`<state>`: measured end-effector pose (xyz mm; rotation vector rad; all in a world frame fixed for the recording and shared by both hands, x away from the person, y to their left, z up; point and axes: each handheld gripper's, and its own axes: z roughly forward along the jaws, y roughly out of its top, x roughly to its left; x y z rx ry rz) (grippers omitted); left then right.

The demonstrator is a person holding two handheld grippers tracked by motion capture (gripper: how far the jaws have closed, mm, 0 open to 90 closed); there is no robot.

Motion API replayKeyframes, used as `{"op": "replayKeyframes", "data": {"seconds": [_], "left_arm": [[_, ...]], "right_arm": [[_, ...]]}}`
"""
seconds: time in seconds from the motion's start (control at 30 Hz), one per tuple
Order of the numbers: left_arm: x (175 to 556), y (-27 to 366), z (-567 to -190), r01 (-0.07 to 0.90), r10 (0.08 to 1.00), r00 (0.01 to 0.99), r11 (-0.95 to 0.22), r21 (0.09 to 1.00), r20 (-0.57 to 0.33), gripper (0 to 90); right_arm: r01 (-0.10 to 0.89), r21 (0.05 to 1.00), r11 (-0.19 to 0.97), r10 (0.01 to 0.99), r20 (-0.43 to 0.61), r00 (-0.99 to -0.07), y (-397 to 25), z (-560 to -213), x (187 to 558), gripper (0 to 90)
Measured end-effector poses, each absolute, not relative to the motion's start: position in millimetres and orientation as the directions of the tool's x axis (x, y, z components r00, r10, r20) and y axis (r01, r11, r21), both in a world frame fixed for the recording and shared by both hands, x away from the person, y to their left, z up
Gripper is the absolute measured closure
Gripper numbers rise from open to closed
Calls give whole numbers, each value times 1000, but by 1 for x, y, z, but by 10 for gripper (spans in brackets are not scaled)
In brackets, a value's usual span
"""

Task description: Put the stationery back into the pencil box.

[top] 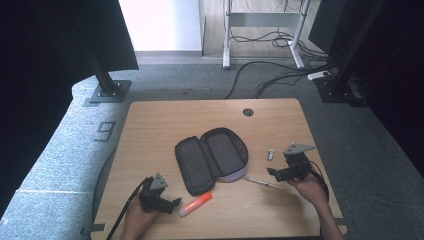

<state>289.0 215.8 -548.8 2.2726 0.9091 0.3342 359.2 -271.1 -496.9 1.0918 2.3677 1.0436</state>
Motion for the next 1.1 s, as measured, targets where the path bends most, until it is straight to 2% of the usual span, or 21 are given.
{"op": "replayKeyframes", "data": {"seconds": [0.13,0.6,1.1], "left_arm": [[287,218,-549,522,692,722,-538,661,-7,4],[287,220,-549,525,694,720,-535,662,-9,4],[287,220,-549,525,694,720,-535,662,-9,4]], "right_arm": [[527,729,437,777,-10,-630,-271,-499,369,130],[560,686,465,787,-30,-616,-265,-512,405,218],[617,659,430,819,3,-574,-263,-534,426,253]]}}
